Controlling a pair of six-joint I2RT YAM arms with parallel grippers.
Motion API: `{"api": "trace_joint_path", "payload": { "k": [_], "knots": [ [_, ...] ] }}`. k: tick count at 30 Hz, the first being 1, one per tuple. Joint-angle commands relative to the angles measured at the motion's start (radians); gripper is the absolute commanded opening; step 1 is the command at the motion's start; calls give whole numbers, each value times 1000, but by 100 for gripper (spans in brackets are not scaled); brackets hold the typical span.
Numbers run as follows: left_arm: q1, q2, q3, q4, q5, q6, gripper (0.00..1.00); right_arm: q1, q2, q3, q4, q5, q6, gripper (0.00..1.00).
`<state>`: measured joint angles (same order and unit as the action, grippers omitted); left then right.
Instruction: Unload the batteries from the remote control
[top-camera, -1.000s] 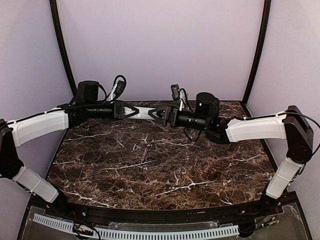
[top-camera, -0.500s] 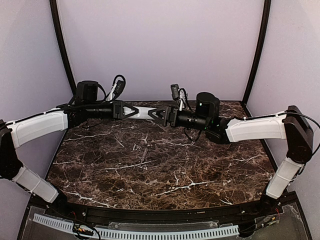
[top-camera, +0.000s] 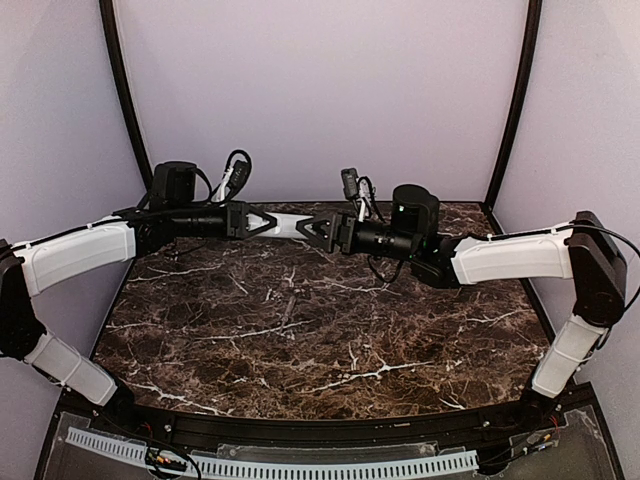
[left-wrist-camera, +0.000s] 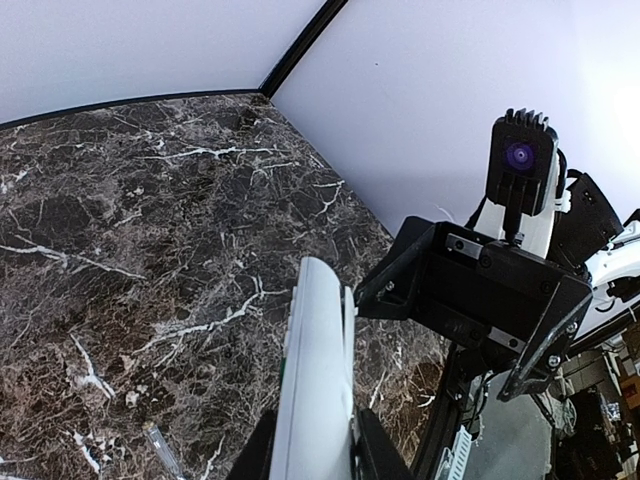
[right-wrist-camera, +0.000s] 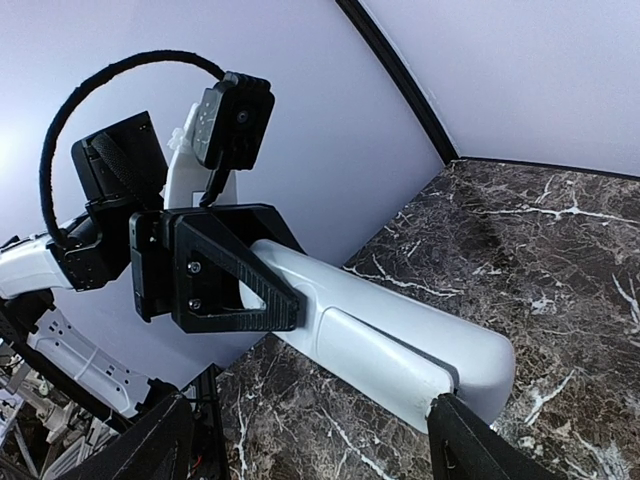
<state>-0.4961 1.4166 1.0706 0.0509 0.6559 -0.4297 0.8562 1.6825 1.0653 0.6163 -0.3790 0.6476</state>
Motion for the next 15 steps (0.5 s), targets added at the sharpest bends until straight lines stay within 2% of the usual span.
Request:
{"api": "trace_joint_path", "payload": {
  "k": [1,15],
  "knots": [
    [-13,-24,0,8,-16,22,0,47,-30,29,76,-134,2,80],
    [-13,-28,3,-7,-41,33,1,52,-30,41,65,-140,-3,80]
  ]
}}
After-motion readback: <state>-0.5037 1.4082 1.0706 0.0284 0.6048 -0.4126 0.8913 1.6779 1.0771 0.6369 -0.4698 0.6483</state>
